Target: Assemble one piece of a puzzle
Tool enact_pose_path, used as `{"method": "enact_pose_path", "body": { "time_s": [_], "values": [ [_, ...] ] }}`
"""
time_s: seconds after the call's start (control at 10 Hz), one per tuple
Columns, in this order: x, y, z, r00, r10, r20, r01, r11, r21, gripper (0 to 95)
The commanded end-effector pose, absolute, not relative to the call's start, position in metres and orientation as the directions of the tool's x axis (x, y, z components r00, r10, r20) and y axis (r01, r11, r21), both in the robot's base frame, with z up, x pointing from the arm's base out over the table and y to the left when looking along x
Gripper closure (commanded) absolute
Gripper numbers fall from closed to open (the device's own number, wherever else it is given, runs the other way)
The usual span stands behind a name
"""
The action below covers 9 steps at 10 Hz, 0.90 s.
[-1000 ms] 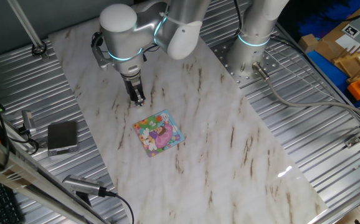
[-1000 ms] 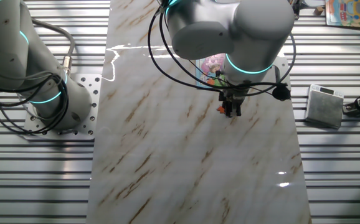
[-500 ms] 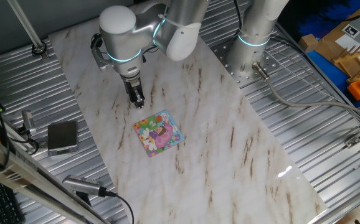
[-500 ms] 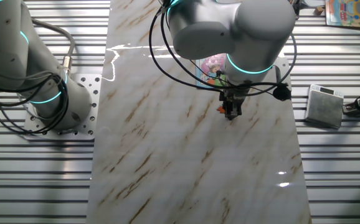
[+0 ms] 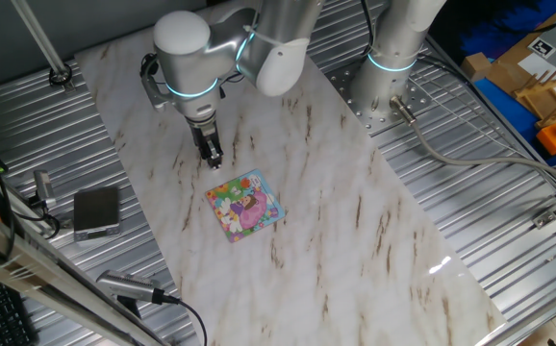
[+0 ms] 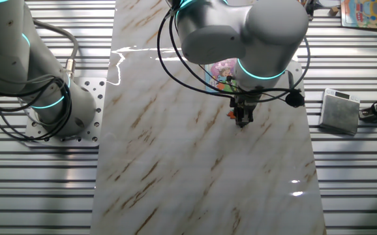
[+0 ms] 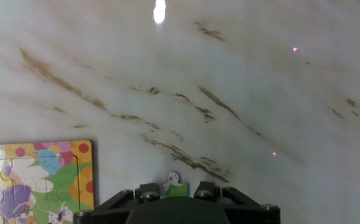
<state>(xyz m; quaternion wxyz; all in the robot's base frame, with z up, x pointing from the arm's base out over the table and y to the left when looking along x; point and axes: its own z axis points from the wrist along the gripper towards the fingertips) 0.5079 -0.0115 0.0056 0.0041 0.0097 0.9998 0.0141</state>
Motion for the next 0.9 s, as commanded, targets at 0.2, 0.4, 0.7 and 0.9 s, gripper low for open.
{"method": "enact_pose_path", "body": {
  "time_s": [0.2,0.4,0.7,0.9],
  "values": [
    [0.5075,-0.0106,0.0055,-1.000,0.016,-0.005,0.016,1.000,0.027,57.0],
    [0.5062,-0.0102,0.0049,-1.000,0.016,-0.005,0.016,0.999,0.028,57.0],
    [0.5063,-0.0095,0.0045,-1.000,0.016,-0.006,0.015,0.999,0.028,57.0],
    [0.5065,-0.0086,0.0042,-1.000,0.014,-0.006,0.014,1.000,0.026,57.0]
  ]
}}
